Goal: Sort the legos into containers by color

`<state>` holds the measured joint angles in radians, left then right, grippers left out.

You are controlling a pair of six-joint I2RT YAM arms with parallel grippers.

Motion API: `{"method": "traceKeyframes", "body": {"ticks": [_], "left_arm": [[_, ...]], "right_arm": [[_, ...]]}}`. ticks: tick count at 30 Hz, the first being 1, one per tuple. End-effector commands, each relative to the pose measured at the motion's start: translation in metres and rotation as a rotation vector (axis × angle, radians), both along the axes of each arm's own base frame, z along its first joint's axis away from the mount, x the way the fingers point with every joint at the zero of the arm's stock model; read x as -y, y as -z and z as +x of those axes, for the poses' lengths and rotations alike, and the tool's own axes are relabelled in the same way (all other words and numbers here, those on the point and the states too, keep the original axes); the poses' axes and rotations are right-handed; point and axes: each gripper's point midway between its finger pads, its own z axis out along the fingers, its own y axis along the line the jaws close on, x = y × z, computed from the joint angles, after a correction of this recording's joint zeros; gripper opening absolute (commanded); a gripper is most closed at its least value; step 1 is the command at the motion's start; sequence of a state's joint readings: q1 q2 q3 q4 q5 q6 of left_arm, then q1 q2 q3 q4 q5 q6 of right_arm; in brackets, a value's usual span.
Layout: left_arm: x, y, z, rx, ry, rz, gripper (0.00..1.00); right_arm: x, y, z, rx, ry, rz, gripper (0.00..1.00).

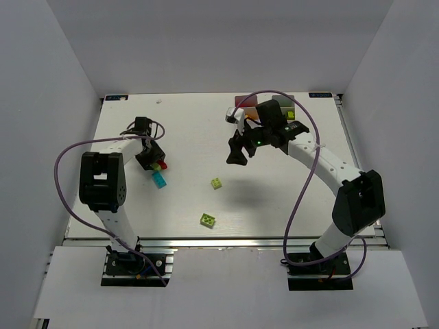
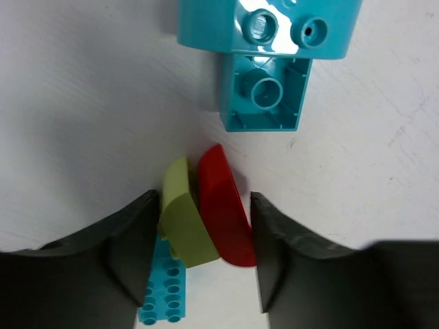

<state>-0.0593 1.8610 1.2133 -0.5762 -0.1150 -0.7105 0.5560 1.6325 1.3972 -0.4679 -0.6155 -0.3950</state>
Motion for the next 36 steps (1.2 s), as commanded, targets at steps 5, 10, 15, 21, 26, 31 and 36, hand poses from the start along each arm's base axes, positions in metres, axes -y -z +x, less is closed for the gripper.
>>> {"method": "traceKeyframes", "body": {"ticks": [5,10,15,21,26,31,36], "left_arm": [[0.004,-0.033,0.003,0.078,0.012,-0.023,0.41],[0.023,-0.095,0.007,0.235,0.053,-0.12,0.25],[0.086,-0.154,-0.001,0.406,0.171,-0.392,0.22],[0.165,-0.185,-0.036,0.486,0.249,-0.653,0.23],[0.198,-0.19,-0.046,0.506,0.257,-0.714,0.24],[0.212,-0.193,-0.043,0.518,0.259,-0.734,0.24],[0.219,-0.193,-0.042,0.508,0.276,-0.742,0.25]], "right_arm": [[0.001,-0.027,-0.012,0.058,-0.044,0.073,0.77],[-0.003,-0.031,-0.029,0.016,-0.093,0.129,0.76],[-0.015,-0.042,-0.038,-0.197,-0.008,0.233,0.76],[-0.032,-0.063,-0.012,-0.381,0.258,0.333,0.87],[-0.035,-0.078,0.008,-0.425,0.414,0.365,0.89],[-0.036,-0.066,0.01,-0.422,0.466,0.339,0.89],[-0.036,-0.049,0.004,-0.432,0.483,0.311,0.87]]}}
